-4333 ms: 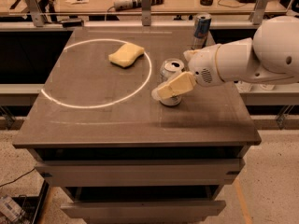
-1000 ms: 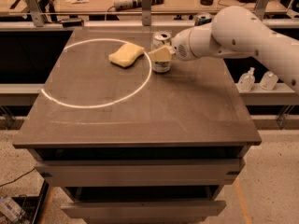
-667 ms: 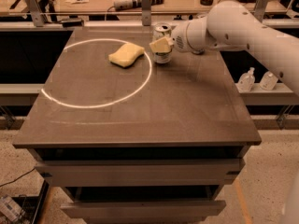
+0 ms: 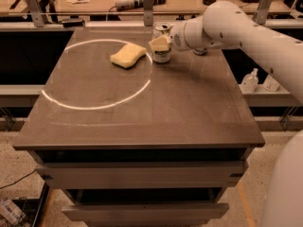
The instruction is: Move 7up can near sponge
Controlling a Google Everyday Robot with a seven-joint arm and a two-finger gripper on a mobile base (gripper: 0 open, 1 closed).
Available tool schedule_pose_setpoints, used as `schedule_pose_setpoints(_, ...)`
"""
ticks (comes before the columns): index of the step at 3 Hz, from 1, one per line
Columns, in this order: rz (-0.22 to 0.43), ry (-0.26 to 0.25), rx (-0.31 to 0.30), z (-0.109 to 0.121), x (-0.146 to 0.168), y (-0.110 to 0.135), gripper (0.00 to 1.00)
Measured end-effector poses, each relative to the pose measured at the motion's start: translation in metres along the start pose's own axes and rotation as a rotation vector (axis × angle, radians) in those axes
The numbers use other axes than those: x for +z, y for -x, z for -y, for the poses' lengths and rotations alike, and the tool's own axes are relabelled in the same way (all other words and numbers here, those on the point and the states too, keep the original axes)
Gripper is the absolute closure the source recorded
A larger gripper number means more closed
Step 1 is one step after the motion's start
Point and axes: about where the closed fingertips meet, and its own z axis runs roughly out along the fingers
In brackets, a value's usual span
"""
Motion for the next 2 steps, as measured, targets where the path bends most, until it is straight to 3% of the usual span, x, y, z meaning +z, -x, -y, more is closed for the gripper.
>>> schedule_pose_setpoints(1, -0.002, 0.019, 0.036, -0.008, 0.0073, -0.0062, 1.0)
schedule_pose_setpoints(2, -0.003, 0.02, 0.036, -0.0083, 0.0067, -0.0045, 0.81)
